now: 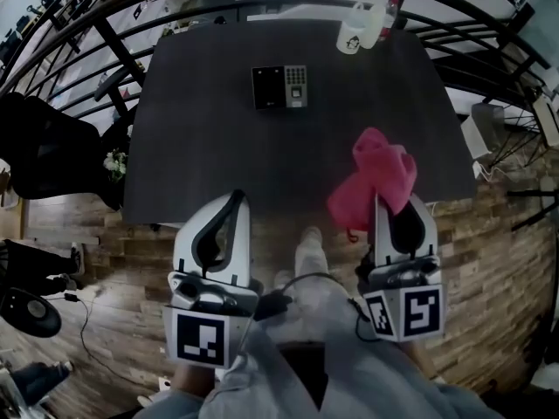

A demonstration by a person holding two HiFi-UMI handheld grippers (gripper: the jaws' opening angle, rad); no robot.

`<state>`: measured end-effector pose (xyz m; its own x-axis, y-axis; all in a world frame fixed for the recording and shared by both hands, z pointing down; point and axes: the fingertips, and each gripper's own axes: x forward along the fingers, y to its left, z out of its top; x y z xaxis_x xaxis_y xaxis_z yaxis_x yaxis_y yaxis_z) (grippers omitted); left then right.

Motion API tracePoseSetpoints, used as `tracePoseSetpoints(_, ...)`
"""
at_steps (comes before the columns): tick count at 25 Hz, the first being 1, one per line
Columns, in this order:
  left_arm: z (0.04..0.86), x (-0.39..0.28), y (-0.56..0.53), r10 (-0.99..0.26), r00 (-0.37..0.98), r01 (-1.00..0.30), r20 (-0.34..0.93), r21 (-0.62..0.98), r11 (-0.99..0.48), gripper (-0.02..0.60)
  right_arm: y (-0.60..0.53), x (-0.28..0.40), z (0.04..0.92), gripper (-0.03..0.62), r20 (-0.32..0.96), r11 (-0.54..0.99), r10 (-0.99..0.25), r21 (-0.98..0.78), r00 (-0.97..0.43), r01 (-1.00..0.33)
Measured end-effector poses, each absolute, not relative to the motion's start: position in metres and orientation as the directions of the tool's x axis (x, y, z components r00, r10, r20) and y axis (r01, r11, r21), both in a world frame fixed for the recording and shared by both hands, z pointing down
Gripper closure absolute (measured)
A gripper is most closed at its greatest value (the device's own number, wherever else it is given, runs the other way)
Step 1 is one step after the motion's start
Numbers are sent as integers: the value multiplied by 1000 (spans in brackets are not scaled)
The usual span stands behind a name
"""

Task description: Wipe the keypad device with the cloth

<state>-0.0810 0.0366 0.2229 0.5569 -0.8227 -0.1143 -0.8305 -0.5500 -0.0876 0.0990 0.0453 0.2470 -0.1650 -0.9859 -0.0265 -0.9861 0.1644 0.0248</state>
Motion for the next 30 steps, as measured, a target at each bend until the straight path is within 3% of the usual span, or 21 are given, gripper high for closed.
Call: tracePoseSetpoints(30, 225, -11, -111, -920, 386, -921, -65, -77, -381, 577, -141, 160, 258, 523, 9, 368, -930, -14, -368, -930)
